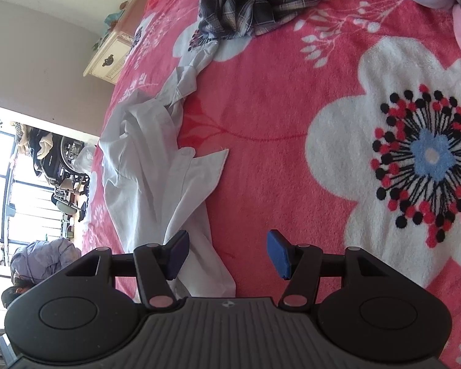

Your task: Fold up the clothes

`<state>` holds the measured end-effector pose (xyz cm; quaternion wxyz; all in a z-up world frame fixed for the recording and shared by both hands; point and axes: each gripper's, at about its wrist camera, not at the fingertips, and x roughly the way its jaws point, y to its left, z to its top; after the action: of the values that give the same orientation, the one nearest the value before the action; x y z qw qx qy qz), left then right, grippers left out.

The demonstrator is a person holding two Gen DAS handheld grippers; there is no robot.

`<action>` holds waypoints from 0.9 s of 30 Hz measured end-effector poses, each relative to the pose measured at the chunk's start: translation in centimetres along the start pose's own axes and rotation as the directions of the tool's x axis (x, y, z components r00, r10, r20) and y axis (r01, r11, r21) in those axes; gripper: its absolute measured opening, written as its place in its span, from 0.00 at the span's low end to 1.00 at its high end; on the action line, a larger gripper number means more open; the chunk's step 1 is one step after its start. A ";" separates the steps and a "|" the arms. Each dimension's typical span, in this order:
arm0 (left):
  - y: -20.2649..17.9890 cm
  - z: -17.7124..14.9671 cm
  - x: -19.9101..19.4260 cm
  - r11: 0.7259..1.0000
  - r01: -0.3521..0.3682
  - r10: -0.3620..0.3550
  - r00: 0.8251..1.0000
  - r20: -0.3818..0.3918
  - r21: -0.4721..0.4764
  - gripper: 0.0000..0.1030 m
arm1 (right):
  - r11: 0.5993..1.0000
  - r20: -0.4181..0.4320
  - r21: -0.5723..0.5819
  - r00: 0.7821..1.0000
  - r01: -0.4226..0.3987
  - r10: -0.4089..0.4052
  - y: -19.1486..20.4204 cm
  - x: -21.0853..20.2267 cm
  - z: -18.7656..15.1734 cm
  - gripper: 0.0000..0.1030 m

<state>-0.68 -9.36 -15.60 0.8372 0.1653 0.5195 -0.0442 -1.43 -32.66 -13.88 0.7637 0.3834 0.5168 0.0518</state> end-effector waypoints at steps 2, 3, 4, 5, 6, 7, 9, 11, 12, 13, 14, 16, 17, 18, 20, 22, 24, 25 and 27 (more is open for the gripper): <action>-0.4 0.3 0.4 1.000 -0.006 0.006 1.000 0.003 0.015 0.38 | 1.000 0.011 -0.006 1.000 0.003 -0.003 0.0 -0.4 0.0 0.58; -0.5 0.3 0.8 1.000 0.003 -0.003 1.000 -0.018 0.010 0.36 | 1.000 0.015 -0.008 1.000 0.006 -0.006 -0.1 -0.6 0.0 0.58; -0.5 0.4 1.3 1.000 0.012 -0.012 0.999 -0.040 0.005 0.26 | 1.000 0.019 -0.009 1.000 0.006 -0.005 -0.1 -0.8 0.0 0.58; -0.5 0.4 1.7 1.000 0.021 -0.022 0.998 -0.067 -0.012 0.14 | 1.000 0.023 -0.010 1.000 0.004 -0.004 -0.1 -1.0 0.0 0.58; -0.3 0.2 1.6 0.999 0.024 -0.026 0.997 -0.073 -0.027 0.12 | 1.000 0.028 -0.013 1.000 0.002 -0.002 -0.1 -1.1 0.1 0.58; -0.2 0.1 1.6 0.999 0.026 -0.029 0.997 -0.077 -0.043 0.10 | 1.000 0.035 -0.020 0.999 0.000 0.001 0.0 -1.3 0.2 0.58; 0.4 -0.2 0.8 0.998 0.028 -0.030 0.999 -0.045 -0.056 0.07 | 0.999 0.050 -0.034 0.999 -0.004 0.006 0.1 -1.5 0.4 0.58; 1.2 -0.6 0.1 0.997 0.018 -0.019 1.000 -0.015 -0.071 0.05 | 0.999 0.060 -0.039 0.998 -0.011 0.014 0.3 -1.5 0.8 0.58; 1.9 -0.8 -0.2 0.996 0.016 -0.016 1.000 0.000 -0.087 0.05 | 0.999 0.063 -0.042 0.998 -0.017 0.020 0.4 -1.5 1.0 0.58; 2.5 -1.1 -0.7 0.995 0.007 -0.006 1.000 0.012 -0.102 0.05 | 0.999 0.065 -0.047 0.998 -0.024 0.027 0.6 -1.4 1.2 0.58; 3.2 -1.4 -1.2 0.993 -0.002 0.005 1.000 0.023 -0.117 0.04 | 0.998 0.064 -0.053 0.997 -0.030 0.033 0.8 -1.2 1.3 0.58; 4.5 -2.0 -2.0 0.988 -0.021 0.028 0.999 0.046 -0.153 0.04 | 0.997 0.051 -0.061 0.997 -0.051 0.054 1.5 -0.7 1.6 0.58; 5.3 -2.2 -2.4 0.983 -0.027 0.037 0.998 0.052 -0.180 0.04 | 0.996 0.034 -0.054 0.997 -0.074 0.076 1.8 -0.3 1.7 0.58; 6.1 -2.5 -2.8 0.978 -0.032 0.045 0.997 0.058 -0.208 0.04 | 0.994 0.014 -0.041 0.995 -0.102 0.103 2.2 0.2 1.8 0.58; 7.7 -3.1 -3.4 0.966 -0.045 0.063 0.996 0.062 -0.256 0.04 | 0.988 -0.029 -0.011 0.987 -0.157 0.157 3.0 1.4 1.8 0.58; 9.0 -3.5 -3.8 0.954 -0.048 0.071 0.995 0.068 -0.296 0.04 | 0.977 -0.080 0.027 0.974 -0.211 0.212 4.0 2.9 1.6 0.58; 9.9 -3.9 -3.8 0.944 -0.043 0.069 0.995 0.070 -0.326 0.04 | 0.964 -0.131 0.068 0.956 -0.257 0.264 5.1 4.6 1.2 0.58; 10.3 -4.0 -3.8 0.940 -0.043 0.071 0.995 0.070 -0.338 0.04 | 0.957 -0.163 0.087 0.944 -0.275 0.286 5.7 5.5 0.8 0.58; 10.7 -4.3 -3.6 0.936 -0.045 0.075 0.995 0.072 -0.350 0.04 | 0.949 -0.236 0.111 0.920 -0.294 0.313 7.0 7.4 0.0 0.58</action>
<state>-3.37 1.78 -11.69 0.8754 0.0285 0.4779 0.0672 4.19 -24.16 -14.97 0.6604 0.4770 0.5448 0.1986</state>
